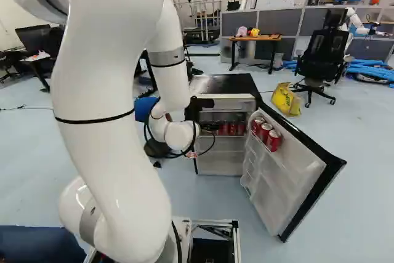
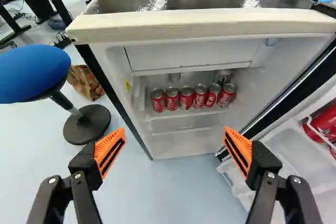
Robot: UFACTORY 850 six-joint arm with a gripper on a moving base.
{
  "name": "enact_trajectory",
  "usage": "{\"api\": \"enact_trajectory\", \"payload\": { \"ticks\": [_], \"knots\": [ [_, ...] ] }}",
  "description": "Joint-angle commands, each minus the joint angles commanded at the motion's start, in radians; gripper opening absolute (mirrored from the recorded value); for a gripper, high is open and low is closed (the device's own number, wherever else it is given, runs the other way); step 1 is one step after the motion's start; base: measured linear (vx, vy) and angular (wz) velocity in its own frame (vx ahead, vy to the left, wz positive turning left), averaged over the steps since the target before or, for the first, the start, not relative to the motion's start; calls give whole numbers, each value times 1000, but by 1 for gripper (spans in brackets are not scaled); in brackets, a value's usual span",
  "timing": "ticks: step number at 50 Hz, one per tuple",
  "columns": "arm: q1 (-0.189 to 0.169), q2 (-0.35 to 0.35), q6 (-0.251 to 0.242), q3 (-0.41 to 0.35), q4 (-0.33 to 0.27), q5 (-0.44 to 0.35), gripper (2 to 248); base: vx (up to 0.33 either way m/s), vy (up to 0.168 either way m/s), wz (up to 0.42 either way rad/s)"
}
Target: Grab a drink from the fridge
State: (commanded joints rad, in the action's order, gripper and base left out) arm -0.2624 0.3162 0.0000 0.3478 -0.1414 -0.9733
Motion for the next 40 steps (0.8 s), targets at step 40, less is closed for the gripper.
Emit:
{"api": "enact_trajectory", "payload": {
  "ticks": [40],
  "knots": [
    [0, 156, 0, 62, 0, 0, 247, 0, 0, 0]
  ]
}}
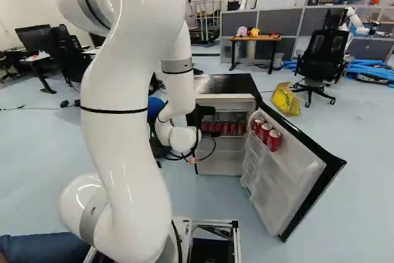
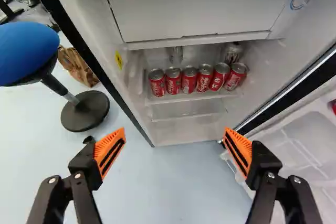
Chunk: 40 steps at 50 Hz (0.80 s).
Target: Grab a drink from the fridge
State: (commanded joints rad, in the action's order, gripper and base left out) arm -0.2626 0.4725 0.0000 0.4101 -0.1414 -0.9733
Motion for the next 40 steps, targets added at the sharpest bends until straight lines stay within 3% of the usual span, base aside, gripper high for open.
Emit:
{"api": "enact_trajectory", "payload": {
  "ticks": [40],
  "knots": [
    [-22, 166, 0, 89, -21, -30, 247, 0, 0, 0]
  ]
}}
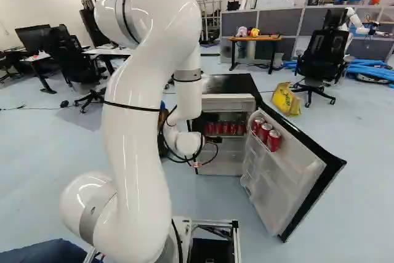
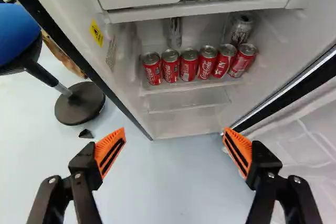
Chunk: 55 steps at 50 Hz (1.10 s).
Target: Grab a drink from the fridge
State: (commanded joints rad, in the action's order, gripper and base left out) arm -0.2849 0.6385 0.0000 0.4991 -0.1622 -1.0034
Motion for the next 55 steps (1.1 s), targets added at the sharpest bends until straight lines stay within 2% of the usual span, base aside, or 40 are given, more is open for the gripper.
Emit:
{"api": "enact_trajectory", "payload": {
  "ticks": [55],
  "knots": [
    [-30, 242, 0, 180, -53, -13, 247, 0, 0, 0]
  ]
}}
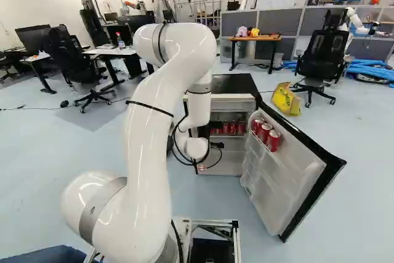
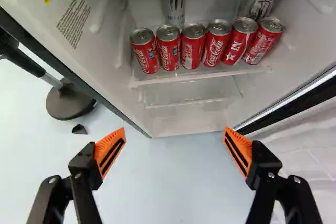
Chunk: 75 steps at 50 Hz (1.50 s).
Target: Grab a drink from the fridge
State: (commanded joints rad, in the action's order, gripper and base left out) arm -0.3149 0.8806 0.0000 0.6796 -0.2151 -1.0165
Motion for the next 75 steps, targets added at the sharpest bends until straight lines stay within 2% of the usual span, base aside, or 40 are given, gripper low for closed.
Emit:
{"api": "enact_trajectory", "payload": {
  "ticks": [5, 45, 75],
  "knots": [
    [-2, 21, 0, 17, -5, -6, 247, 0, 0, 0],
    [-24, 48, 0, 70, -71, -28, 247, 0, 0, 0],
    [-38, 176, 0, 203, -186, -62, 247, 0, 0, 0]
  ]
}}
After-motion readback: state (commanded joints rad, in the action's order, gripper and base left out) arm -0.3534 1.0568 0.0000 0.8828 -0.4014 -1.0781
